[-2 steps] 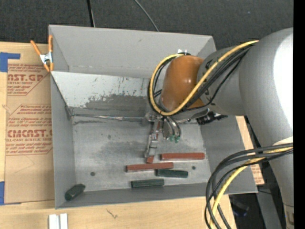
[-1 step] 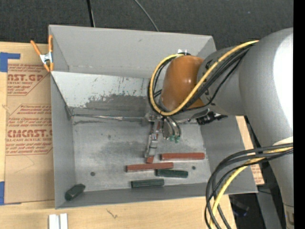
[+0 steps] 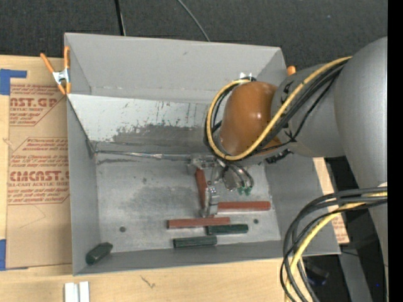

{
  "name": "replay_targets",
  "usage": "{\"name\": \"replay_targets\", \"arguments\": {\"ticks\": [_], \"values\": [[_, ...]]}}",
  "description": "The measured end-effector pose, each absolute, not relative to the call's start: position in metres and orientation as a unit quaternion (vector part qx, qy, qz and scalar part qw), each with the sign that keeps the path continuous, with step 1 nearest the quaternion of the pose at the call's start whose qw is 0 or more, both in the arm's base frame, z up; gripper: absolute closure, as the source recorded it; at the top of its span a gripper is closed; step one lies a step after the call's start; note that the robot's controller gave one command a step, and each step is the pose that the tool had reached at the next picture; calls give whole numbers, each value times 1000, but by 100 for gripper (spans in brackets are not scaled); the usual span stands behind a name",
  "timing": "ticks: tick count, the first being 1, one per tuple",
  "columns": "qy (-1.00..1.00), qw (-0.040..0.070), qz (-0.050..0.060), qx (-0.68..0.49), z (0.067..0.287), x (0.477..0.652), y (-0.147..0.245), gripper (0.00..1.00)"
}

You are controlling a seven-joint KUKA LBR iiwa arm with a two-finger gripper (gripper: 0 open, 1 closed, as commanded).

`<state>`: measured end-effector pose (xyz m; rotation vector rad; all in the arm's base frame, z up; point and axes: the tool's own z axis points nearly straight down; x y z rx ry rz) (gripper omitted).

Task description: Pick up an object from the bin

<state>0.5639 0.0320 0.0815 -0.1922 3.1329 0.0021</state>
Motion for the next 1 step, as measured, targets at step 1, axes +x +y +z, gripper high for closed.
{"name": "replay_targets", "arguments": {"ticks": [1], "values": [[990, 0, 0, -139, 83, 549, 15, 0]]}}
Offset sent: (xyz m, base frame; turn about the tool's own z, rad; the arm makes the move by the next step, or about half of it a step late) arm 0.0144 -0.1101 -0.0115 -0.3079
